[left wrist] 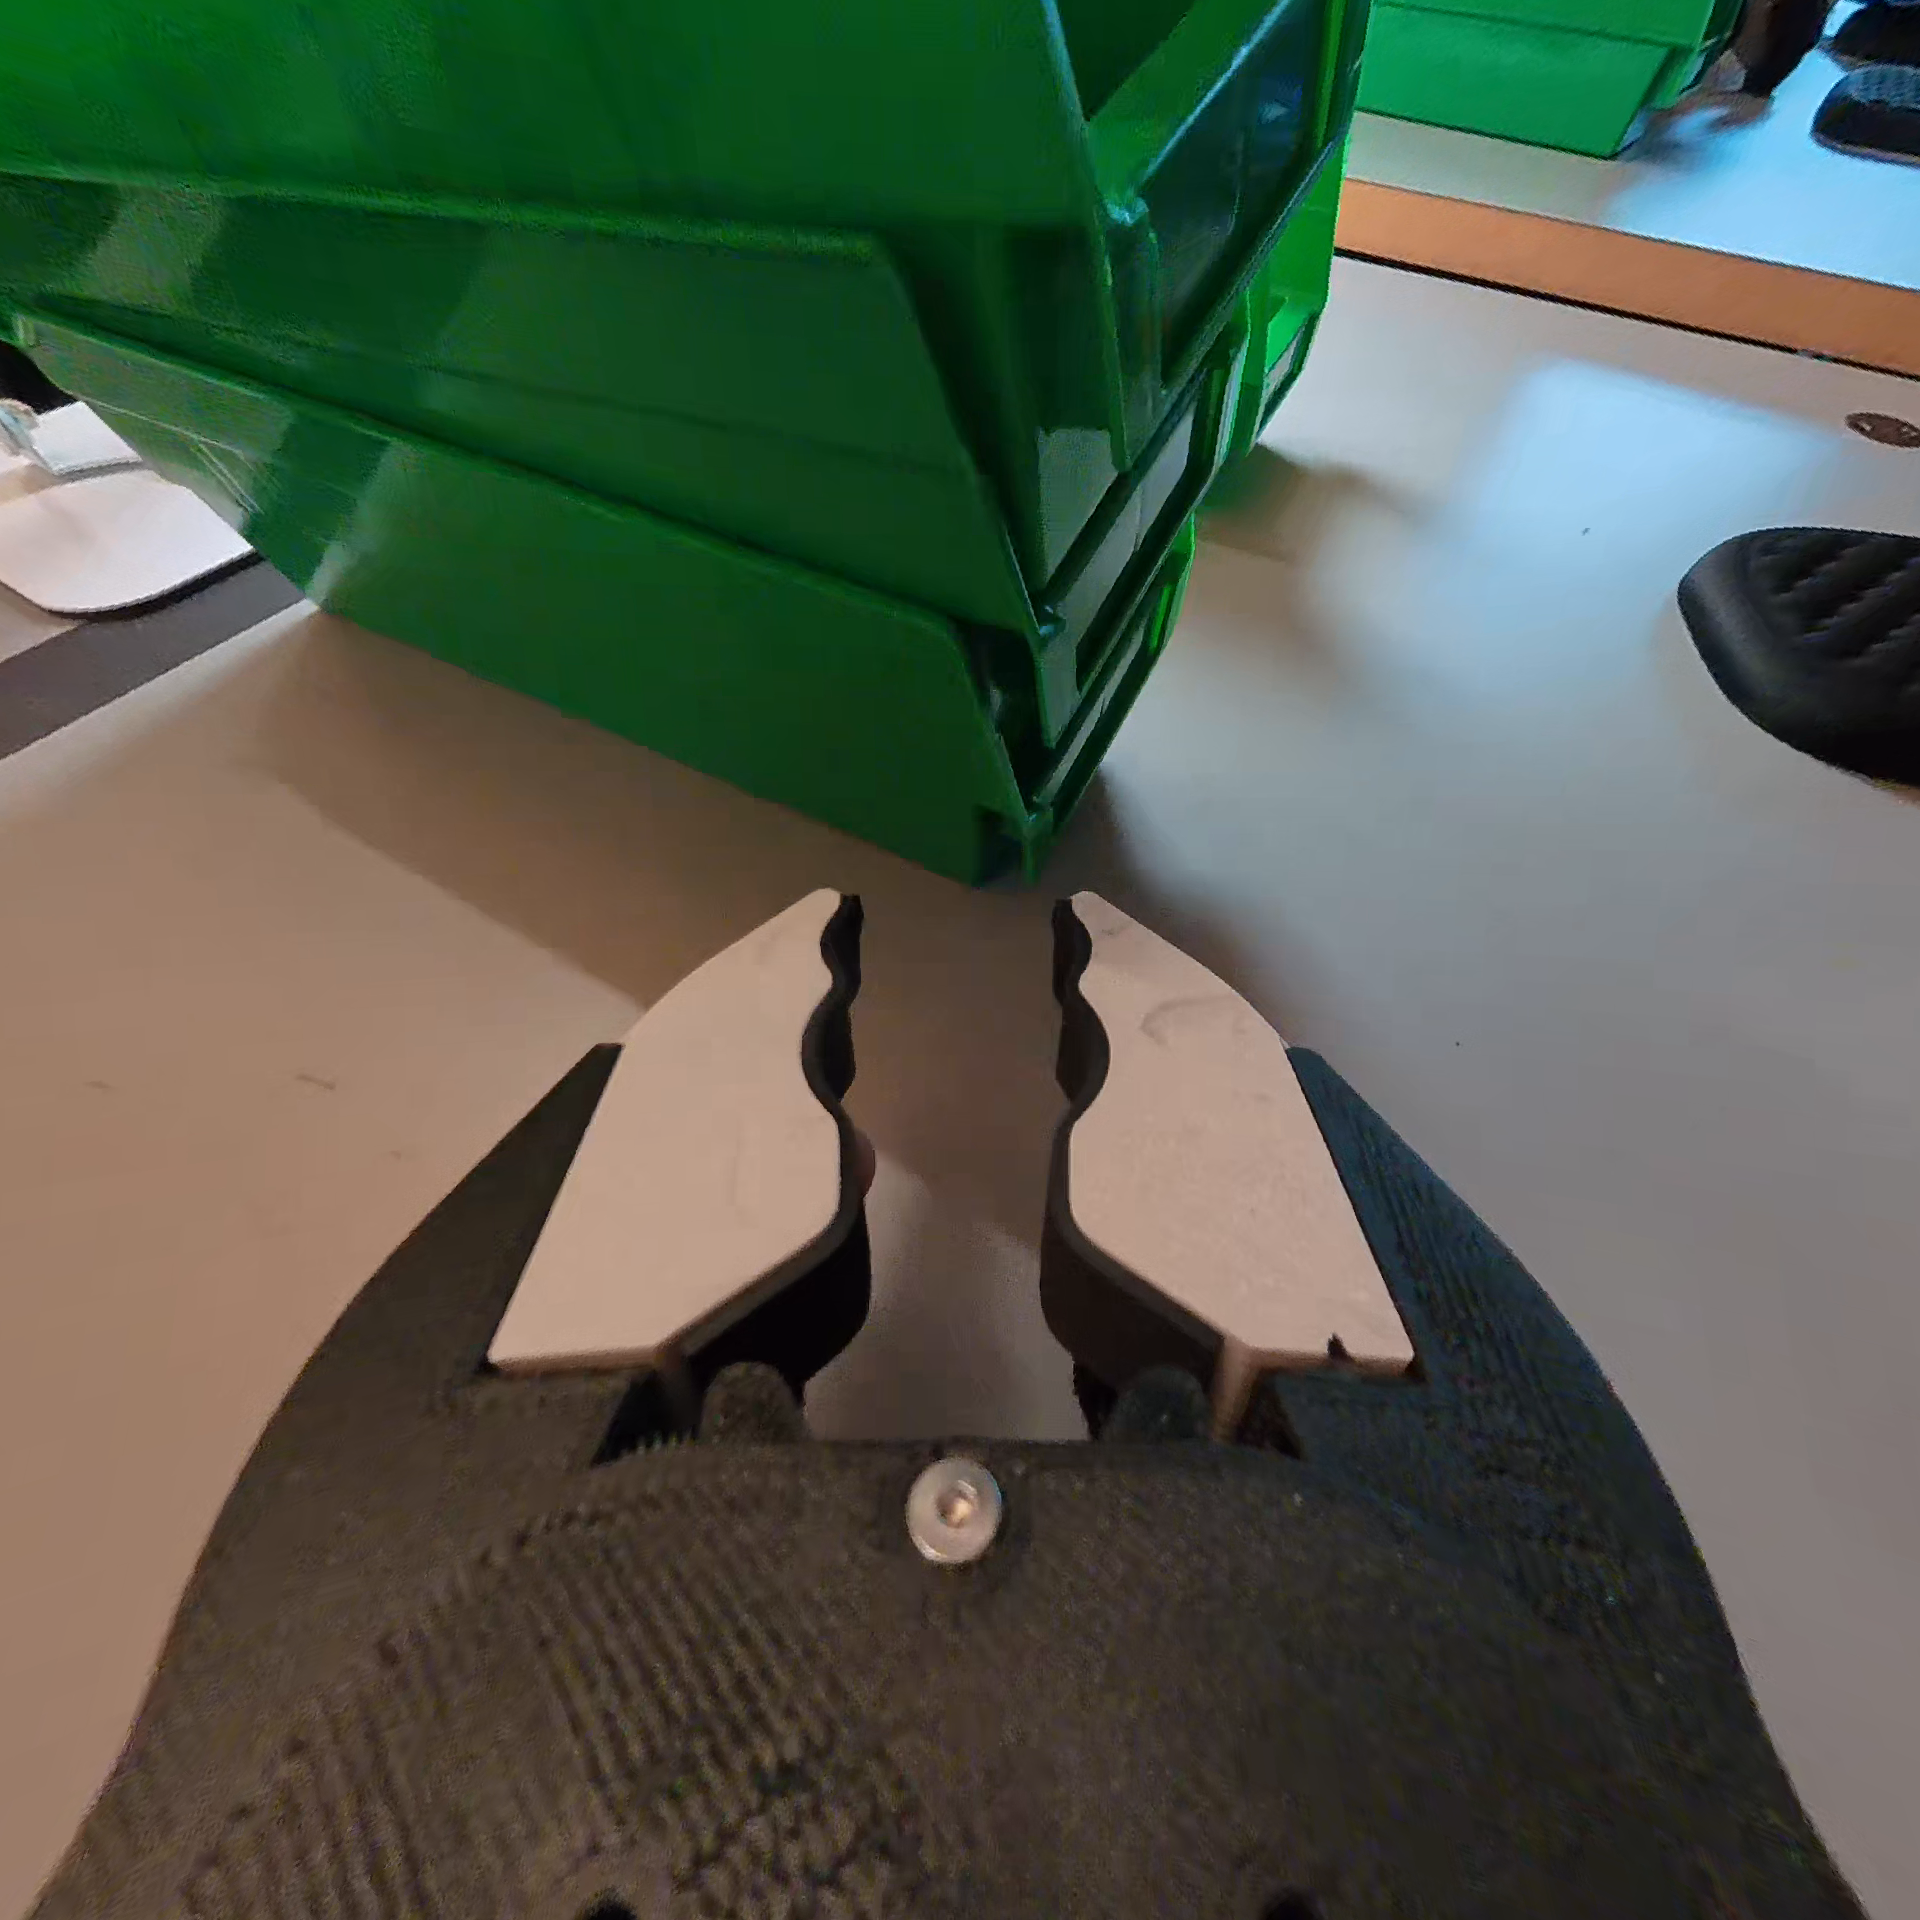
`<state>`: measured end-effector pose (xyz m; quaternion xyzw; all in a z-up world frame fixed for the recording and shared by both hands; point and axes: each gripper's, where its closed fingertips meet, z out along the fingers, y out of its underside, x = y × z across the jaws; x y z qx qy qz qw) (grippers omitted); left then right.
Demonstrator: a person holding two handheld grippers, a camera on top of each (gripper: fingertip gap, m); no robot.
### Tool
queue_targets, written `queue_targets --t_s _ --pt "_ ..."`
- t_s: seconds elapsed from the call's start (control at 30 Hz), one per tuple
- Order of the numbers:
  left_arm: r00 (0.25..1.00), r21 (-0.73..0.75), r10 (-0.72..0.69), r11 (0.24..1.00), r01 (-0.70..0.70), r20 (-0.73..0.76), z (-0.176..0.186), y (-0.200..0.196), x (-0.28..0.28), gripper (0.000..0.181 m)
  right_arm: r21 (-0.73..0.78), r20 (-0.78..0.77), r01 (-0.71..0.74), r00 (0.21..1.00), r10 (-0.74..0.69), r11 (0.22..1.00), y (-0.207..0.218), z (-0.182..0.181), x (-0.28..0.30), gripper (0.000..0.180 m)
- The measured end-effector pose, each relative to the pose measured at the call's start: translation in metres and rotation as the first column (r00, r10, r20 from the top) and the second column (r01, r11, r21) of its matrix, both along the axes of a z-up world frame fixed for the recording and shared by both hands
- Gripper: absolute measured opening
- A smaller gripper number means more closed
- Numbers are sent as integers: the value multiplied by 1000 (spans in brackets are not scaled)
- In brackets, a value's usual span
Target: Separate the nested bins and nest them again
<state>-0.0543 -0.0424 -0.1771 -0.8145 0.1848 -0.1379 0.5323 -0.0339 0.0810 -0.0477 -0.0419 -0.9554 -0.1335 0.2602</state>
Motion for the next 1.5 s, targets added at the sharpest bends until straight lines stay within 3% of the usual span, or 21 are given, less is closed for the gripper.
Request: queue_targets --t_s 0.13,0.33,0.43,0.57,0.6,0.7,0.87,1.0,1.17,1.5 --pt "1000 15 -11 1000 11 -2 2 1 5 35 -123 -48 131 989 -137 984 -4 -10 16 59" --pt "1000 26 -10 1000 10 7 3 7 9 32 -136 -137 324 930 -342 936 3 -8 47 52" --pt "999 24 -50 998 50 14 3 10 15 26 -362 -166 388 868 -468 847 -35 11 54 48" --pt "995 41 -64 997 67 -79 3 22 16 12 -512 -177 378 832 -526 771 -89 16 47 49" --pt "994 41 -65 997 69 -86 3 24 16 13 -503 -161 412 819 -551 760 -95 7 46 49" --pt "991 -15 -111 994 110 -80 2 21 27 43 -395 -196 524 754 -627 754 -85 -23 37 51" --pt "979 72 -36 996 51 -199 21 26 20 50 -290 -216 609 710 -670 738 -73 -57 25 51" --pt "974 93 12 996 10 -228 28 49 12 57 -218 -225 639 703 -675 738 -63 -67 18 34" --pt "992 98 -31 994 43 -120 23 56 25 55 -182 -235 630 717 -656 755 -58 -64 24 33" --pt "990 160 17 987 6 -141 21 55 27 51 -376 -201 605 686 -699 702 -66 -8 32 32"
